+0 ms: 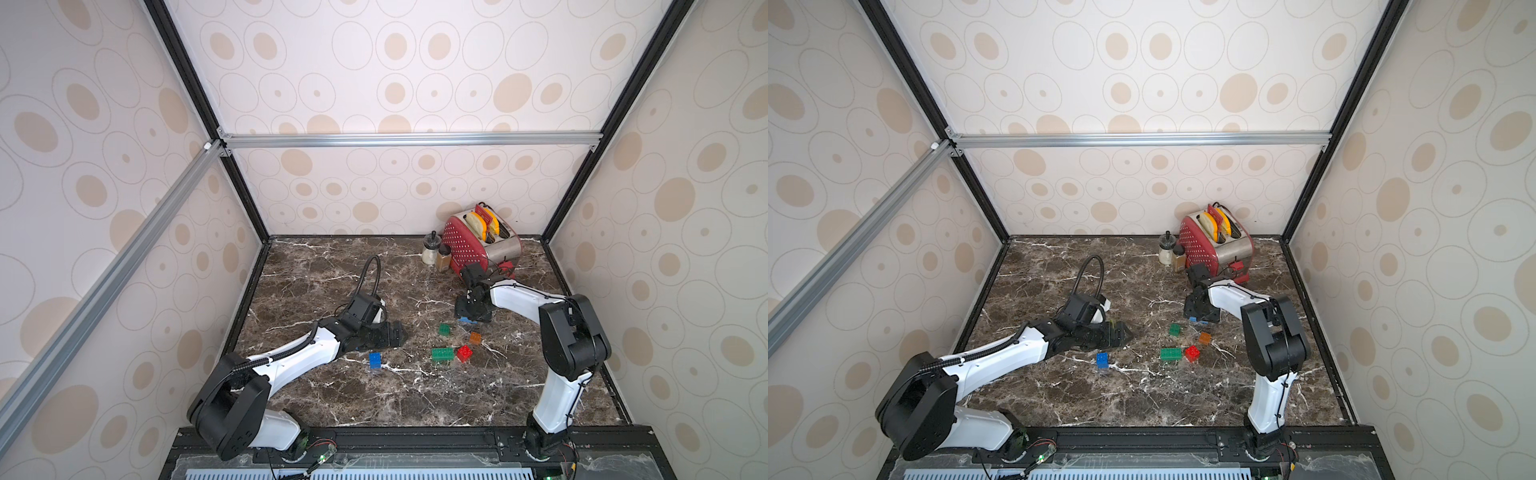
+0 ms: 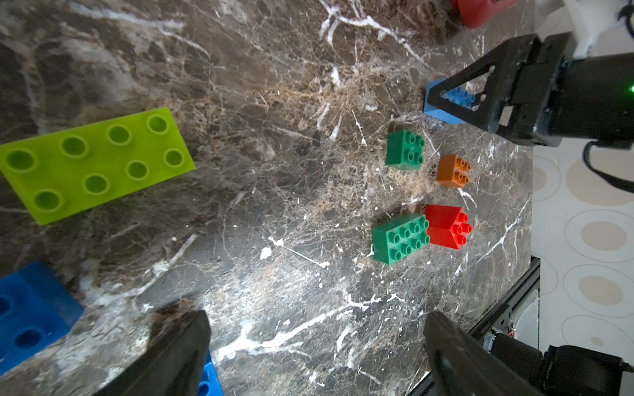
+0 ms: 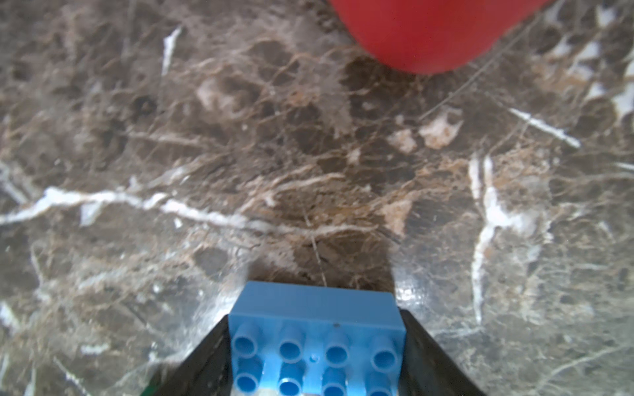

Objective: Assemble the letter f with lego
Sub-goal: Pick up the lego brick from the center of the board, then adjust the lego brick at the center of the board.

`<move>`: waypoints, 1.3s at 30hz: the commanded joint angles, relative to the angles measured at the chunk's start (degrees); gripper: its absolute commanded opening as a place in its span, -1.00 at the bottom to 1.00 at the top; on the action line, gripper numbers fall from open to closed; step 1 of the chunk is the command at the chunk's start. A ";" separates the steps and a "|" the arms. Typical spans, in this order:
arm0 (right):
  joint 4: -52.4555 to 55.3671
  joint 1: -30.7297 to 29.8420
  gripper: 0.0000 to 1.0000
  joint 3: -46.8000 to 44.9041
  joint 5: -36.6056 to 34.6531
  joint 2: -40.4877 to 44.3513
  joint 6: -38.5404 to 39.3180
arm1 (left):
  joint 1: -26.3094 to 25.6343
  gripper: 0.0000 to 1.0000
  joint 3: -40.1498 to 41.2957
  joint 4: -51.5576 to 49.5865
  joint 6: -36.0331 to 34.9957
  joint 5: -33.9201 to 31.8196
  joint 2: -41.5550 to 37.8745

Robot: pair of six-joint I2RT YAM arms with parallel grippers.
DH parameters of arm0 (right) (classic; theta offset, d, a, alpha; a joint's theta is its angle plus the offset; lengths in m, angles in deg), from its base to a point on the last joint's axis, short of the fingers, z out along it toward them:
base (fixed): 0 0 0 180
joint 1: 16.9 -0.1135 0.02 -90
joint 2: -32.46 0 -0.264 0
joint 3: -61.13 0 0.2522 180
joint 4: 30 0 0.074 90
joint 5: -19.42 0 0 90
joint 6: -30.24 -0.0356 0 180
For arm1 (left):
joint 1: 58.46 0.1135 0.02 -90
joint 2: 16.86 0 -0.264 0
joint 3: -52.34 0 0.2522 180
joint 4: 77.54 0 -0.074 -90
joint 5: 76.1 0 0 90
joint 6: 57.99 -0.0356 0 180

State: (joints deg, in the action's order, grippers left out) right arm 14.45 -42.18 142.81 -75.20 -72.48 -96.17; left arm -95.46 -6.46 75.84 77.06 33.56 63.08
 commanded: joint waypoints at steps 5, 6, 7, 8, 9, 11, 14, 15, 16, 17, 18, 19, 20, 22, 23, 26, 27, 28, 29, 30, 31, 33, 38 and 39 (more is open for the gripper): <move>4.06 -1.41 0.36 -2.79 2.11 12.69 7.96 | -3.34 0.98 -2.90 -0.42 -0.63 2.69 1.15; 4.84 -1.41 0.37 -3.30 2.42 14.38 8.19 | -4.85 0.98 -3.51 -0.28 -0.35 2.75 1.58; 5.47 -1.43 0.37 -3.73 2.40 15.87 8.40 | -6.40 0.98 -3.93 0.21 0.04 2.91 2.04; 6.68 -1.39 0.38 -4.10 1.50 17.62 8.34 | -8.23 0.98 -4.30 1.33 0.80 3.31 2.78; 8.20 -1.15 0.39 -4.20 0.62 19.36 8.45 | -10.21 0.98 -4.52 3.27 1.96 4.14 3.70; 10.83 -0.04 0.40 -4.40 -0.42 22.54 8.72 | -13.30 0.98 -4.49 7.90 4.90 5.18 5.12; 13.73 3.27 0.41 -5.23 -0.83 26.50 8.73 | -16.77 0.98 -4.27 15.29 9.64 6.20 7.46; 13.95 5.18 0.41 -5.92 0.30 27.73 8.77 | -17.75 0.98 -4.31 18.03 11.25 6.69 8.44; 14.04 7.11 0.41 -6.72 1.65 28.61 8.64 | -18.45 0.98 -4.64 19.85 12.42 6.87 9.28; 13.96 9.24 0.41 -7.54 3.20 29.84 8.54 | -19.33 0.98 -5.11 21.64 13.75 6.82 10.27; 13.68 10.36 0.41 -8.12 4.11 30.79 8.67 | -20.26 0.98 -5.40 23.72 15.52 6.79 11.51; 13.68 12.50 0.41 -8.41 4.64 31.34 8.72 | -20.80 0.98 -5.79 25.67 17.27 6.89 12.73; 13.90 13.63 0.41 -8.36 5.04 32.00 8.88 | -21.47 0.98 -6.01 27.98 19.69 6.77 14.34; 14.25 15.14 0.42 -8.19 5.70 32.72 9.13 | -22.48 0.98 -5.48 34.00 25.61 6.09 17.59; 14.34 16.01 0.42 -8.18 6.42 33.04 9.24 | -22.98 0.98 -5.03 38.16 28.72 5.61 19.31; 14.64 18.25 0.42 -8.04 8.14 33.96 9.86 | -24.59 0.98 -5.67 47.66 35.15 3.88 24.40; 14.83 19.00 0.42 -7.97 8.95 34.15 10.05 | -25.32 0.98 -6.42 49.50 36.90 3.11 25.94; 15.00 19.58 0.42 -7.90 9.45 34.43 10.20 | -25.87 0.98 -7.14 50.32 37.98 2.42 27.06; 15.22 20.06 0.42 -8.03 9.67 34.90 10.36 | -26.65 0.98 -8.07 50.62 38.87 1.65 28.20; 15.24 20.41 0.42 -8.13 9.57 35.44 10.56 | -27.33 0.98 -9.04 50.16 39.19 0.87 29.08; 15.22 20.63 0.42 -8.22 9.46 35.80 10.69 | -27.88 0.98 -9.64 49.39 39.43 0.00 29.59; 15.27 21.50 0.42 -8.50 10.16 36.52 10.85 | -28.48 0.98 -10.20 48.81 39.96 -2.32 30.39; 14.14 22.81 0.42 -10.21 11.93 37.06 10.76 | -28.53 0.98 -11.19 51.73 41.39 -3.44 32.73; 14.04 22.90 0.42 -10.53 12.33 37.00 10.68 | -28.56 0.98 -11.57 52.09 41.67 -3.48 33.27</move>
State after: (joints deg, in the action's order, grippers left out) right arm 28.16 -19.75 133.83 -64.65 -35.94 -86.02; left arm -123.78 -15.86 124.07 115.84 32.45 94.60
